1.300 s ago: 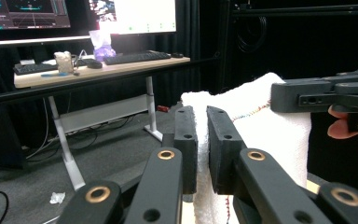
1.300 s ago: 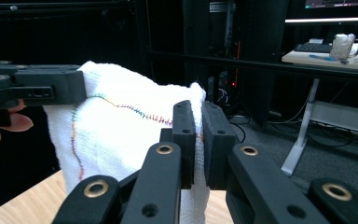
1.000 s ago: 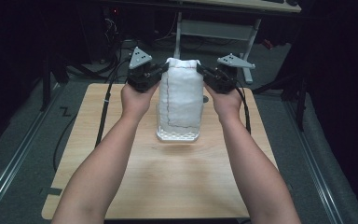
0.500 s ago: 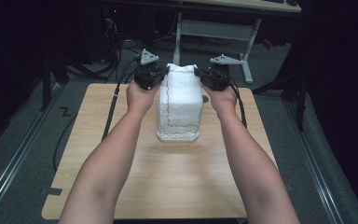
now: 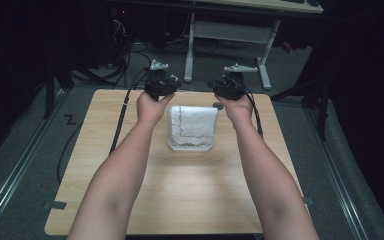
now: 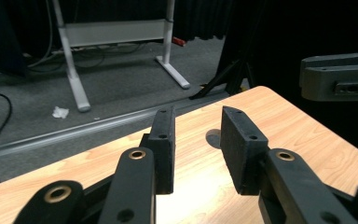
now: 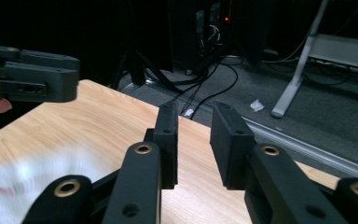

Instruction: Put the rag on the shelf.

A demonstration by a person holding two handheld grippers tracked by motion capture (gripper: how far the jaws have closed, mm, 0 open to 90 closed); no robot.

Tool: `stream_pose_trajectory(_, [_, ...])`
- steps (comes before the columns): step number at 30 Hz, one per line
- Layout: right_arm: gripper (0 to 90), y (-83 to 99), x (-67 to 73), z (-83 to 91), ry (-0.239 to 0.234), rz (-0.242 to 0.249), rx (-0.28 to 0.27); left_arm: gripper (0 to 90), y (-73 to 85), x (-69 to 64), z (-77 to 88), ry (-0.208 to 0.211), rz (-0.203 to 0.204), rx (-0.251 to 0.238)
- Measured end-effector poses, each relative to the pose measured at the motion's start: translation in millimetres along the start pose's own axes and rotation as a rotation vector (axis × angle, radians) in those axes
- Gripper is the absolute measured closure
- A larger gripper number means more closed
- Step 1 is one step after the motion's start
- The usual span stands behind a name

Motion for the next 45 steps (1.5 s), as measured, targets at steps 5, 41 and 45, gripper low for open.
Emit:
stream_pose_trajectory(5, [66.5,0.9,4.8,6.4,0.003,0.013,-0.005,62.3,0.6,-2.4,8.6,-0.012,-0.004,-0.007])
stream_pose_trajectory(41, [49.1,150.5,51.3,142.9,0.009,0.158,-0.008,50.2,160.0,-85.9,149.2,0.098,-0.021,-0.003])
stream_pose_trajectory(45, [48.8,189.0,60.2,138.8,0.006,0.160,0.056,49.7,192.3,-99.0,157.3,0.118,-0.018,0.048])
Point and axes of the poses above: each handheld gripper's, and its own axes: z roughly backward along the jaws, y roughly out of its underside, x roughly to its left, the point moved 5 cm from there along -z, roughly forward along the jaws, and after that the axes turned 9 degrees about -z, right-handed, at the moved point
